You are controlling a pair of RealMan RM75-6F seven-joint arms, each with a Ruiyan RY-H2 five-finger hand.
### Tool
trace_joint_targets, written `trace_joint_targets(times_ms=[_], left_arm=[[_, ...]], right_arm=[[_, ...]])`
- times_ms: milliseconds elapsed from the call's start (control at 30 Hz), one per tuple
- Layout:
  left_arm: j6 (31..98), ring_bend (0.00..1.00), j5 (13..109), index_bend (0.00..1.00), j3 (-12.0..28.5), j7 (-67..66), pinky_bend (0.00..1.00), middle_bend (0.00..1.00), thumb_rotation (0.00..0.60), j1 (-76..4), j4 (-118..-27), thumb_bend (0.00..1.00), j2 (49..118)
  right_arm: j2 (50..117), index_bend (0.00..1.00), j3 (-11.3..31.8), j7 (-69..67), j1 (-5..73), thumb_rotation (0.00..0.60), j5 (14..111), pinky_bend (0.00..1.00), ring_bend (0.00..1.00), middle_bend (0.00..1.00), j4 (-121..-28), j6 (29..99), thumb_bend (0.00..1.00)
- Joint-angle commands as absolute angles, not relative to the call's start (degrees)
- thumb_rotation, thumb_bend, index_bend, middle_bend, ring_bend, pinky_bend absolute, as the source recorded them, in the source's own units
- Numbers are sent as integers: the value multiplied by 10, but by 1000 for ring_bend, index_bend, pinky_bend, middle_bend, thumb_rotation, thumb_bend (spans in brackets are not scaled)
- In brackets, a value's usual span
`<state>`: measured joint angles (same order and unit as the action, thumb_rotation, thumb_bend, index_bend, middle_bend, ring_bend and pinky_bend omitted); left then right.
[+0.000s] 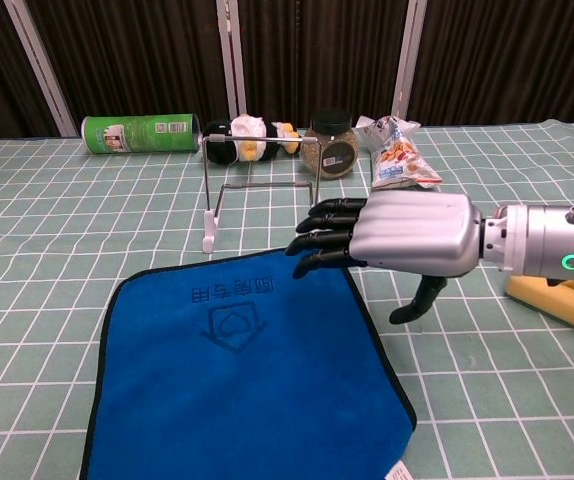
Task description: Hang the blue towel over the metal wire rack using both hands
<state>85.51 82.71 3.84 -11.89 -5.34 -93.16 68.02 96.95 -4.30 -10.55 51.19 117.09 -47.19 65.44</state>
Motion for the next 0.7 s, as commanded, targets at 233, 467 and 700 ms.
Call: trace_joint_targets(times_ms=[233,467,700], left_arm=[[860,0,829,0,38,-133,0,0,600,-53,-933,0,684],[852,0,823,0,37,-138,0,0,600,-55,-934,0,686],[848,0,821,0,37,-138,0,0,600,-57,-930,0,687]], right_arm=[[1004,166,-65,-103,514,600,1159,0,0,73,-424,661,63],[1026,171,-75,-100,521,600,1150,0,0,82,-404,668,63],[1039,186,-77,-100,525,600,1135,0,0,87,-395,676,62]])
